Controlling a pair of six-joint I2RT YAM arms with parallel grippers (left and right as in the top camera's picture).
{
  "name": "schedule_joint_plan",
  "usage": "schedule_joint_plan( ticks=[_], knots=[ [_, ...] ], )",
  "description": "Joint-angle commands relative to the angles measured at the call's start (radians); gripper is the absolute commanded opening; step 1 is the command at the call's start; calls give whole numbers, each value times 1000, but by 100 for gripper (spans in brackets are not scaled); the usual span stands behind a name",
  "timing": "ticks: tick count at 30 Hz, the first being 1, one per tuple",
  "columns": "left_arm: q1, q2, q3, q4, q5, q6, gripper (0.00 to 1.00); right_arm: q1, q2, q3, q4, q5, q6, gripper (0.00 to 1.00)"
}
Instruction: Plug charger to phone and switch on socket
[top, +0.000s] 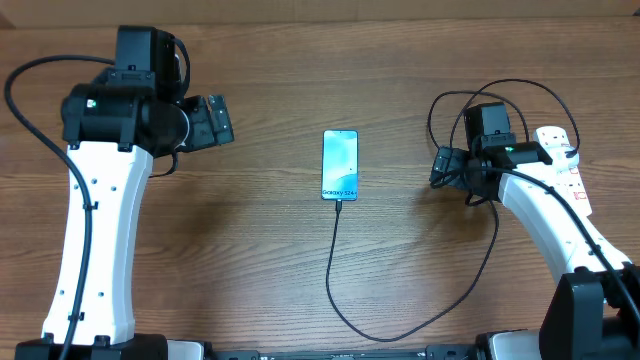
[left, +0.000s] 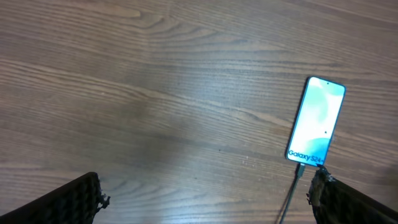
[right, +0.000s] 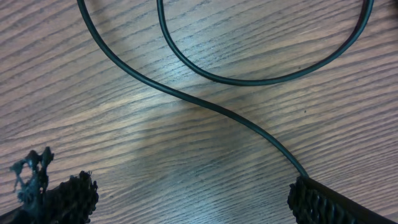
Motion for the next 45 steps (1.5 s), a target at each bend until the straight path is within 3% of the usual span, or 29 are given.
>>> schedule_joint_plan(
  ticks=[1, 37, 40, 45],
  knots=[
    [0, -36, -73, 43, 13, 19, 100, -1, -27, -2, 4, 0, -7, 100],
    [0, -324, -1014, 970, 99, 22, 100, -1, -27, -2, 4, 0, -7, 100],
    [0, -353, -1077, 1025, 124, 66, 100, -1, -27, -2, 4, 0, -7, 100],
    [0, -408, -1181, 1149, 271, 269, 100, -1, -27, -2, 4, 0, -7, 100]
  ],
)
